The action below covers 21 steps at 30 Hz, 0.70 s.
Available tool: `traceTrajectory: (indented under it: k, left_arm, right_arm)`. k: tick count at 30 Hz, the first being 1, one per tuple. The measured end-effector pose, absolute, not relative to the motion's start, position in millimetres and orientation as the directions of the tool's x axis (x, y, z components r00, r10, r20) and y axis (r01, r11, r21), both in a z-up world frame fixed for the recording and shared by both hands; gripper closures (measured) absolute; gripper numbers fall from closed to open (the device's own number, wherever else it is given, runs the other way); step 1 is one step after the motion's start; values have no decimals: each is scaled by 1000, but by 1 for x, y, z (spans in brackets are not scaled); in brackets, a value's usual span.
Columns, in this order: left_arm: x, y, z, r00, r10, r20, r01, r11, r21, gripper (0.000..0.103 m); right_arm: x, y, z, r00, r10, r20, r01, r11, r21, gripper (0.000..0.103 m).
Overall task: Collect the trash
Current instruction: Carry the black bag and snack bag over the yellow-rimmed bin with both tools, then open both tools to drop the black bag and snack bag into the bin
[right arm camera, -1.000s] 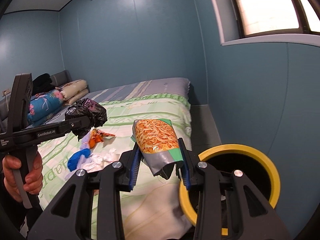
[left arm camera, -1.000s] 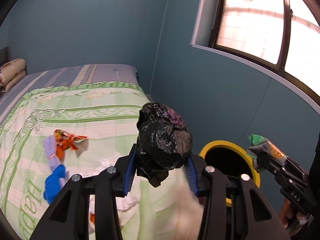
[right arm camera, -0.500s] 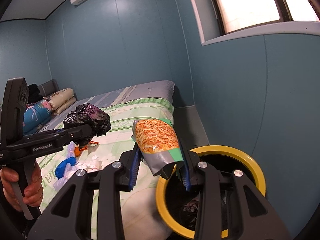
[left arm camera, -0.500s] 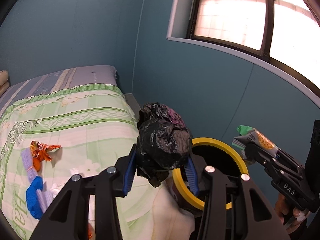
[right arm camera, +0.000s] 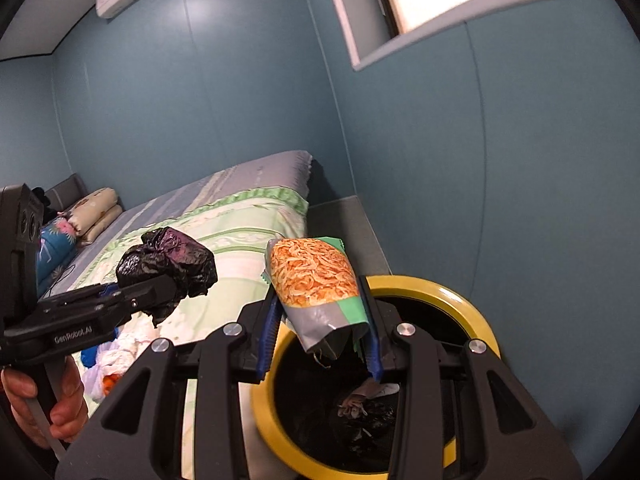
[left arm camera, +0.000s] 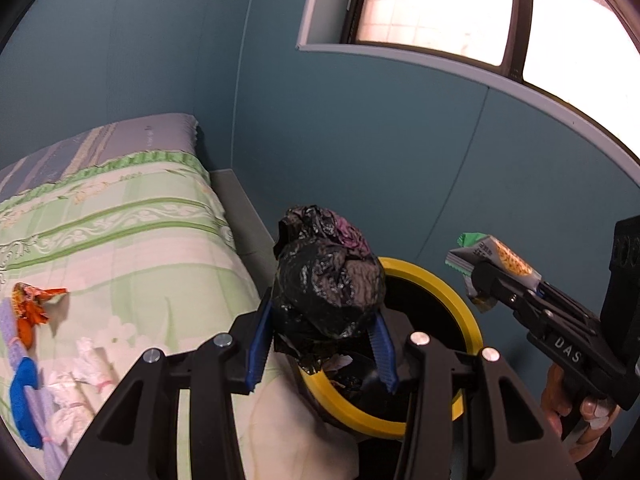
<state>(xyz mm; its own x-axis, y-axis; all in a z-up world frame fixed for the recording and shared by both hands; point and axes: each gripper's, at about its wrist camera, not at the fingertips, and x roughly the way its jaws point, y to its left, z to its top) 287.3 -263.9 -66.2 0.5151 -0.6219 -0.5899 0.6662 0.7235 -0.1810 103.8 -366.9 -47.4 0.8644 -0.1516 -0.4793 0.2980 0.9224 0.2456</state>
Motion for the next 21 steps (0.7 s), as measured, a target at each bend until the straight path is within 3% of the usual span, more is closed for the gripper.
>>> traceTrajectory:
  k: [11,21]
  left_arm:
    - [299,-299,-117,425,-629,-651,672,701,-238,62]
    - [301,-315,-147,368,-625,-689,679,687,-260,62]
  right_arm:
    - [116,-388,-78,822,-160,-546,352,898,266,69]
    - [121,-409,-103,791,-160,-590,395,871,293,61]
